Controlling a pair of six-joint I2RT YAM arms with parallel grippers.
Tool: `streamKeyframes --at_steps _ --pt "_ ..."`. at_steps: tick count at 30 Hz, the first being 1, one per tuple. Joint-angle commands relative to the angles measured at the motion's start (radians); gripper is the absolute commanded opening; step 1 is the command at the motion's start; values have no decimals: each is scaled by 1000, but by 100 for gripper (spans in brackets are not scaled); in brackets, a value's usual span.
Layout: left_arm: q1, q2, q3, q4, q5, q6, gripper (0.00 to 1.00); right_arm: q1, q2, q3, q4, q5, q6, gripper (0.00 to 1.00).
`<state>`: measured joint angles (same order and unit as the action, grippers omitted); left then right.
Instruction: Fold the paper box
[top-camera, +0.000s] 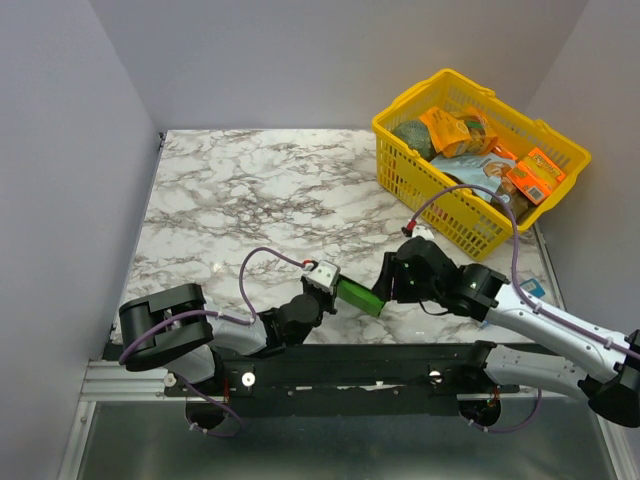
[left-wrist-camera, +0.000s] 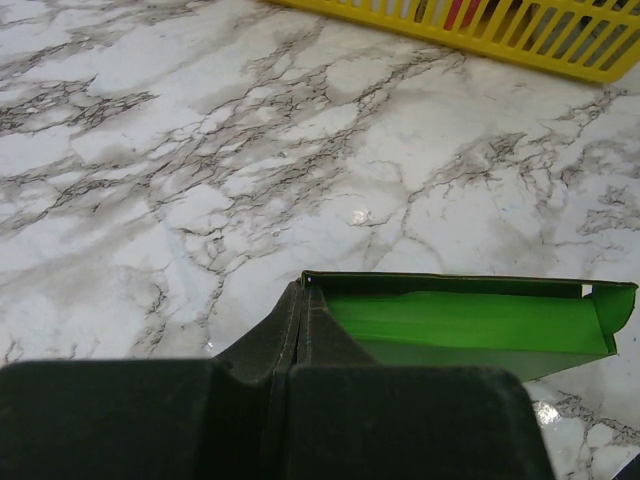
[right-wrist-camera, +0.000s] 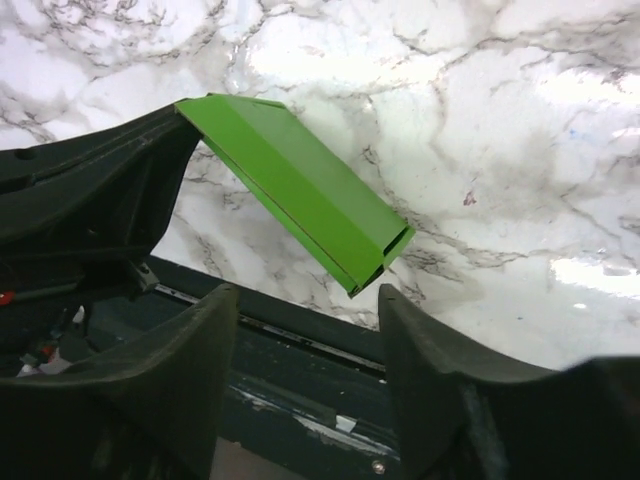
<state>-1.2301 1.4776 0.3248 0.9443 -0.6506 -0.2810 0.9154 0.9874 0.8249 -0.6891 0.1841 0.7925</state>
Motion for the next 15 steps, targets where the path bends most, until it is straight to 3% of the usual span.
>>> streamKeyframes --at_steps 1,7,15 --pt "-22 56 -49 -265 97 -7 0 4 -6 -26 37 103 -4 58" --pt "-22 55 -44 -277 100 -14 0 4 -9 -72 157 173 63 54" --pt "-22 59 -30 -298 95 -21 0 5 11 -139 221 178 106 35"
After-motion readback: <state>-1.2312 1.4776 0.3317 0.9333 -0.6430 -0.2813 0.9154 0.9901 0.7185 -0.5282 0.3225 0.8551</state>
